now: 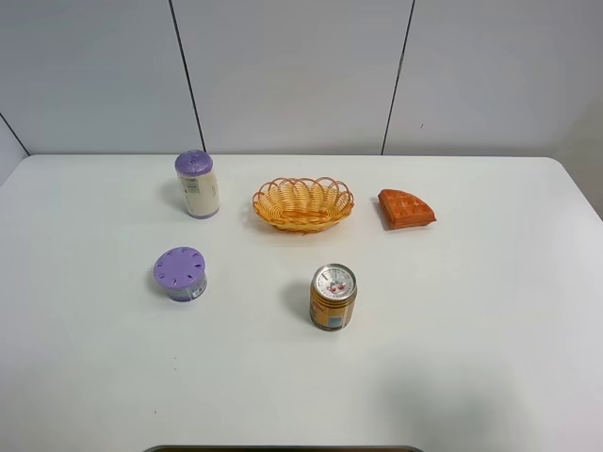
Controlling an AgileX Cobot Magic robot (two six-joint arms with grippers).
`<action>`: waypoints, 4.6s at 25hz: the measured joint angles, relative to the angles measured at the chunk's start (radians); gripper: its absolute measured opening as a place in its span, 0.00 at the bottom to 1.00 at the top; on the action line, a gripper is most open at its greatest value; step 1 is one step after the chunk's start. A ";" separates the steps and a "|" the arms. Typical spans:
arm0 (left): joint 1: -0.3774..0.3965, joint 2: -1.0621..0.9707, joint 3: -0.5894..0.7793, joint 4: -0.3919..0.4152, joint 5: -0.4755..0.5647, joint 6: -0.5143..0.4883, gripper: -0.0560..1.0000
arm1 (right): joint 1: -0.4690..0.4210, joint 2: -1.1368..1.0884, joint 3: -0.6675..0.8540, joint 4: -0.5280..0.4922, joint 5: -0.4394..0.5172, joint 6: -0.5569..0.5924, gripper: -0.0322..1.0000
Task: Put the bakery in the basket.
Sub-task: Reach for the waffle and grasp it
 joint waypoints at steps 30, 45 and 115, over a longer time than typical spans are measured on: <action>0.000 0.000 0.000 0.000 0.000 0.000 0.99 | -0.002 0.897 -0.432 0.038 -0.022 -0.062 0.97; 0.000 0.000 0.000 0.000 0.000 0.000 0.99 | -0.003 1.684 -0.854 0.256 -0.082 -0.252 0.93; 0.000 0.000 0.000 0.000 0.000 0.001 0.99 | 0.068 2.320 -1.145 0.379 -0.280 -0.352 0.92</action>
